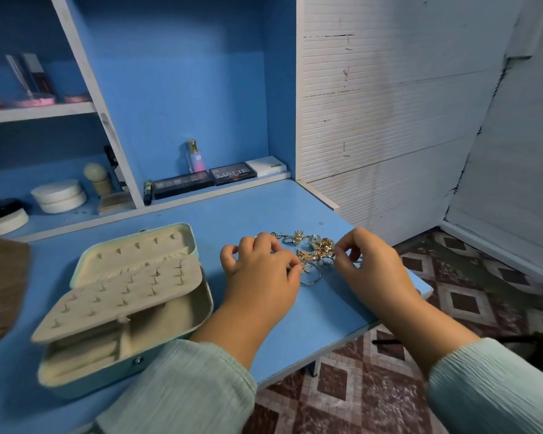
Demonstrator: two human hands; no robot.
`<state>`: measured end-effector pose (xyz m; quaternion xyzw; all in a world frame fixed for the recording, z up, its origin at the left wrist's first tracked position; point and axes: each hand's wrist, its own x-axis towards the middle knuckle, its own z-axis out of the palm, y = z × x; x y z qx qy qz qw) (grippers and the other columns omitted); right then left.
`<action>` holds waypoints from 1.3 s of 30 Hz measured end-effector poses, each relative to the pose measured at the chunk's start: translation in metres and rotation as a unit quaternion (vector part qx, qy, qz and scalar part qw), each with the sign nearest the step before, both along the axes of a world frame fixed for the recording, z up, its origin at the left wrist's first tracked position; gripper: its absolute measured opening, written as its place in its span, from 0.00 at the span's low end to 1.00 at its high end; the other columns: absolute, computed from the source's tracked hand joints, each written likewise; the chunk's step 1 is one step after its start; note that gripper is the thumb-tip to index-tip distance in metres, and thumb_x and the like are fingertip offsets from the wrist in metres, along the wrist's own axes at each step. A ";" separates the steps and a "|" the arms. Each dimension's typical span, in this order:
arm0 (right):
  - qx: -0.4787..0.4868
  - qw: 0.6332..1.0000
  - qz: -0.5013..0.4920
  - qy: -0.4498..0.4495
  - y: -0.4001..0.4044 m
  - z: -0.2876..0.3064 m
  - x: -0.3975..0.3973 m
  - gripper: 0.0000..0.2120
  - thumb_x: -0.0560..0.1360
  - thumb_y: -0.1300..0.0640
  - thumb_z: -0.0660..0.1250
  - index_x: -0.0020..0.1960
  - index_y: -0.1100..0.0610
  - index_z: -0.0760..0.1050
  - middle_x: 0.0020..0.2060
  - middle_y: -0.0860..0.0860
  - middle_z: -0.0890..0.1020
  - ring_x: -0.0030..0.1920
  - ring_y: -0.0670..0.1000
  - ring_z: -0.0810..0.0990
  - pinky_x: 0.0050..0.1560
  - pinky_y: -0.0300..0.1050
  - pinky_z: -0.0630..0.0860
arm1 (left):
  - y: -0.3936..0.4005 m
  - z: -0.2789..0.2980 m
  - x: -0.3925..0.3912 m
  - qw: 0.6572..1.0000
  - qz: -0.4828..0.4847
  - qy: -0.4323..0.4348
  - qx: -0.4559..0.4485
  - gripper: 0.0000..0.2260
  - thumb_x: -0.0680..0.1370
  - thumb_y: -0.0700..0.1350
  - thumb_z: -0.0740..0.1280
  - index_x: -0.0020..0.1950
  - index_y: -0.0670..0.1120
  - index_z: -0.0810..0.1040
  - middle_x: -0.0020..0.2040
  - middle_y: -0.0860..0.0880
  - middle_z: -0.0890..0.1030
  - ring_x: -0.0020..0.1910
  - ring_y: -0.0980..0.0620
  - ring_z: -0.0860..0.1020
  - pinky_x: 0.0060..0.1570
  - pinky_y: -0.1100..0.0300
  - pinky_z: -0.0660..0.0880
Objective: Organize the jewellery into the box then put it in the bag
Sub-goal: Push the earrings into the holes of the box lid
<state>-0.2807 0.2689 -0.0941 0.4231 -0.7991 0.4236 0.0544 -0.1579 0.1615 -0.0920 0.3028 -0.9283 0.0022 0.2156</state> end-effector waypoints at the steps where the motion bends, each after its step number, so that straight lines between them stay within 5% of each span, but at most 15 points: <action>1: 0.001 1.000 -0.006 -0.003 0.000 -0.001 0.000 0.05 0.75 0.60 0.64 0.41 0.56 0.72 0.34 0.42 0.72 0.36 0.43 0.71 0.36 0.30 0.66 | 0.000 0.001 -0.001 1.000 -0.007 0.003 0.005 0.12 0.80 0.56 0.56 0.57 0.61 0.76 0.61 0.58 0.67 0.62 0.55 0.62 0.57 0.55 0.46; 12: -0.025 0.998 0.013 0.052 -0.001 -0.010 -0.004 0.06 0.76 0.62 0.66 0.49 0.60 0.80 0.39 0.42 0.72 0.38 0.34 0.68 0.43 0.20 0.63 | -0.003 0.004 -0.002 0.999 -0.007 -0.054 0.001 0.11 0.80 0.56 0.56 0.56 0.64 0.76 0.63 0.59 0.63 0.64 0.54 0.58 0.58 0.54 0.44; 27: -0.024 0.998 0.013 0.051 -0.002 -0.013 -0.005 0.06 0.76 0.62 0.65 0.50 0.58 0.80 0.41 0.43 0.72 0.39 0.38 0.68 0.43 0.22 0.63 | 0.000 0.005 0.003 0.992 0.012 -0.031 0.123 0.08 0.78 0.55 0.60 0.50 0.62 0.78 0.60 0.60 0.65 0.62 0.55 0.59 0.61 0.55 0.49; 36: -0.022 0.999 0.003 0.031 -0.002 -0.012 -0.008 0.12 0.77 0.61 0.63 0.60 0.56 0.75 0.43 0.43 0.72 0.40 0.40 0.68 0.43 0.23 0.64 | -0.001 0.012 -0.013 0.997 0.032 -0.034 0.070 0.13 0.79 0.57 0.57 0.63 0.62 0.71 0.63 0.57 0.65 0.63 0.53 0.59 0.62 0.54 0.51; 39: -0.017 0.999 0.001 0.036 -0.002 -0.013 -0.009 0.14 0.77 0.61 0.62 0.63 0.57 0.74 0.44 0.43 0.71 0.42 0.41 0.66 0.43 0.21 0.64 | -0.002 0.017 -0.021 0.996 0.035 -0.074 0.042 0.12 0.79 0.58 0.57 0.59 0.62 0.76 0.60 0.56 0.67 0.62 0.51 0.61 0.61 0.52 0.52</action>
